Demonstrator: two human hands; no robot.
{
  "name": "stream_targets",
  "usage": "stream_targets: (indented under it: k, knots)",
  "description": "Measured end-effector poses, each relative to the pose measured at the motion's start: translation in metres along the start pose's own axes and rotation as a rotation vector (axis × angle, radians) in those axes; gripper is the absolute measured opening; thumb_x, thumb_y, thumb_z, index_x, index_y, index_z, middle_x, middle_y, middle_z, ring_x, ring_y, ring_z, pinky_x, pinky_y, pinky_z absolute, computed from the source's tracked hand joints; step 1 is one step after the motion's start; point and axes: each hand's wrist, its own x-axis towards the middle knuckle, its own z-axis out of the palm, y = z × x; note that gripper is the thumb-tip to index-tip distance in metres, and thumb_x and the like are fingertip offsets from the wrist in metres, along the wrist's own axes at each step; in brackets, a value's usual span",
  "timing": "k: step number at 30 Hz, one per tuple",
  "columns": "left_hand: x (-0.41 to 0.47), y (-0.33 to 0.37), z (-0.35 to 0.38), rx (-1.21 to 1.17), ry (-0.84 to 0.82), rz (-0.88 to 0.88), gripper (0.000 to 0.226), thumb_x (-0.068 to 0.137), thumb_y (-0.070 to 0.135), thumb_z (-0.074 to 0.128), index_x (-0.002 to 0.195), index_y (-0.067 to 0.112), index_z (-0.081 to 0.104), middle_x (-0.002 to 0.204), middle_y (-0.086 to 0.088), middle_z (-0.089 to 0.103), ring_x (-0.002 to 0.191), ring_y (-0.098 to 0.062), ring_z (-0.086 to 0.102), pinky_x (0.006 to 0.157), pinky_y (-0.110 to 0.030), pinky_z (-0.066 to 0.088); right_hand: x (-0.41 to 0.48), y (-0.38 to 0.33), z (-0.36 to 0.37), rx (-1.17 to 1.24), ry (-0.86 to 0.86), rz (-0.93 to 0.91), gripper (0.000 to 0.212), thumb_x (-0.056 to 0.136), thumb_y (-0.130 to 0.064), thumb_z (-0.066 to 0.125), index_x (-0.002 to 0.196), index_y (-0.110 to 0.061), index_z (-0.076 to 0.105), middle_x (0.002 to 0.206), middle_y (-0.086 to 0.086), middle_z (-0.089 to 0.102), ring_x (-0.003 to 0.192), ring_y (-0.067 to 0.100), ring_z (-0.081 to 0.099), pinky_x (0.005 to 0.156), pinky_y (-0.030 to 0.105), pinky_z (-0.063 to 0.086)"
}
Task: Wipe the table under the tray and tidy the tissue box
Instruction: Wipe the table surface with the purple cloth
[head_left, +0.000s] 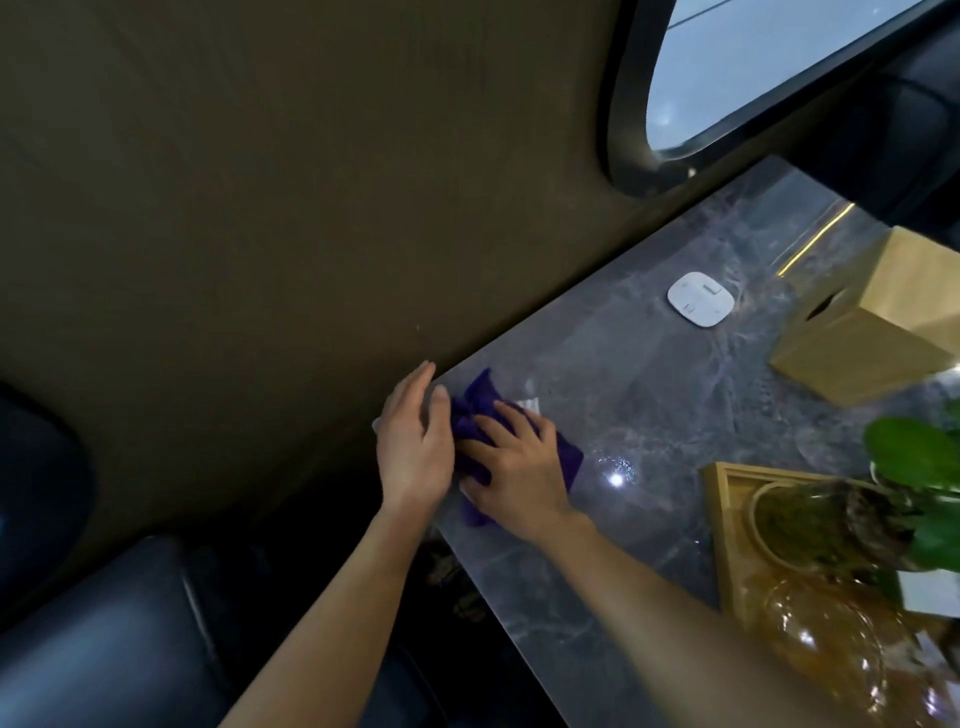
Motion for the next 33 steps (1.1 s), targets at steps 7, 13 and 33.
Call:
stream_targets:
  k: [7, 13, 33]
  knots:
    - [0.030, 0.000, 0.002, 0.279, -0.364, 0.214, 0.043, 0.097, 0.027, 0.037, 0.139, 0.019, 0.036, 0.149, 0.001, 0.037, 0.137, -0.010, 0.029, 0.109, -0.025, 0.022, -0.037, -0.026, 0.019, 0.158, -0.074, -0.126, 0.025, 0.061, -0.035, 0.052, 0.076, -0.034, 0.072, 0.092, -0.006, 0.071, 0.090, 0.021, 0.056, 0.079, 0.036, 0.029]
    - [0.039, -0.017, 0.003, 0.266, -0.489, 0.175, 0.043, 0.097, 0.020, 0.038, 0.139, 0.016, 0.037, 0.147, -0.004, 0.039, 0.135, -0.014, 0.034, 0.103, -0.023, 0.026, -0.062, -0.037, -0.002, 0.769, -0.299, -0.031, 0.024, 0.071, -0.005, 0.066, 0.093, -0.011, 0.073, 0.105, 0.005, 0.063, 0.097, 0.014, 0.056, 0.093, 0.029, 0.040]
    - [0.037, -0.046, 0.034, 0.789, -0.318, 0.527, 0.055, 0.097, 0.038, 0.024, 0.145, 0.011, 0.018, 0.156, -0.005, 0.020, 0.144, -0.014, 0.013, 0.114, -0.026, 0.000, -0.040, 0.098, -0.058, -0.190, -0.060, 0.335, 0.093, 0.057, -0.089, 0.017, 0.140, -0.046, 0.013, 0.158, 0.005, -0.003, 0.142, 0.037, -0.007, 0.111, 0.059, 0.001]
